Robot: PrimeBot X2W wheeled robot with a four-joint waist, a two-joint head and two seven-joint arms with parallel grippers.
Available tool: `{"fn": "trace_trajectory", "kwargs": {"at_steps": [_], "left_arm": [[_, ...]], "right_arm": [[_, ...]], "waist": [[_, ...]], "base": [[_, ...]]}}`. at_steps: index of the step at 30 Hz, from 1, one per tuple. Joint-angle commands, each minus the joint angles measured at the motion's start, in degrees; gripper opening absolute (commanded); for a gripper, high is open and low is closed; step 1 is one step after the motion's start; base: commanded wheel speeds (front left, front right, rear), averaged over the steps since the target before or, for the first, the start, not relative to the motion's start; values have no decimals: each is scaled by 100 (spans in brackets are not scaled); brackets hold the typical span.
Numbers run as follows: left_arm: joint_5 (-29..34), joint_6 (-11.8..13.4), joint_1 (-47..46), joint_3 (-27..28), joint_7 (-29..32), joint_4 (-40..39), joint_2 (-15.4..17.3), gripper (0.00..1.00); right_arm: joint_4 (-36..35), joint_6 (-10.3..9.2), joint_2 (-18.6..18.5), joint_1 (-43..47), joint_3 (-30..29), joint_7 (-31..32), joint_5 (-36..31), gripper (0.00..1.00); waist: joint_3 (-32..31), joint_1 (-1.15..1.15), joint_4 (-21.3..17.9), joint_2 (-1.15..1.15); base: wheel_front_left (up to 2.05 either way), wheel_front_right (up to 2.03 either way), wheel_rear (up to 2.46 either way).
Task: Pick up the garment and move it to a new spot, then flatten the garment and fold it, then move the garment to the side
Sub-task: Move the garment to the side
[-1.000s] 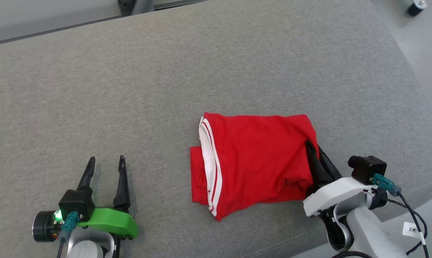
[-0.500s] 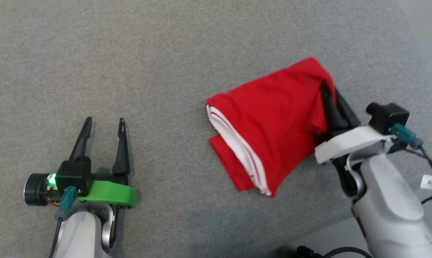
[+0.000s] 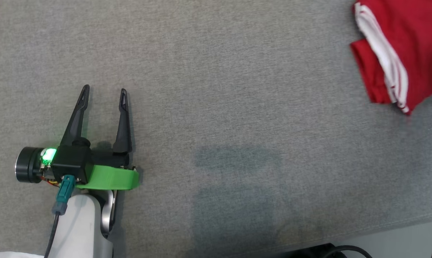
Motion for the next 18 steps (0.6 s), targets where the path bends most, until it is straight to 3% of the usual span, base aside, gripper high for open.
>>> {"fn": "trace_trajectory", "kwargs": {"at_steps": [1, 7, 8, 9, 13, 18], "left_arm": [[14, 56, -64, -4, 2, -36, 47, 100], [-26, 126, 28, 31, 4, -38, 64, 100], [-33, 132, 32, 39, 4, -29, 72, 100], [-40, 141, 32, 47, 4, -14, 80, 100], [-91, 146, 46, 39, 5, 48, 61, 100], [-186, 165, 163, 5, 2, 180, 30, 100]], "right_arm": [[117, -12, -178, -97, -353, -11, -247, 0], [273, -12, -454, -143, -1590, -11, -1144, 0], [263, -13, -444, -154, -1747, -11, -1288, 32], [223, -13, -446, -168, -1900, -11, -1412, 100], [-33, -12, -289, -166, -1989, -11, -1638, 100], [-585, -12, -47, 217, -1017, -11, -1051, 100]], "waist": [[325, -1, 404, -1], [269, -1, 490, -1], [253, -1, 491, -1], [234, -1, 490, -1], [32, -1, 474, -1], [-404, -1, 488, -1]], "base": [[0, 0, 0], [0, 0, 0], [0, 0, 0], [0, 0, 0], [0, 0, 0], [0, 0, 0]]}}
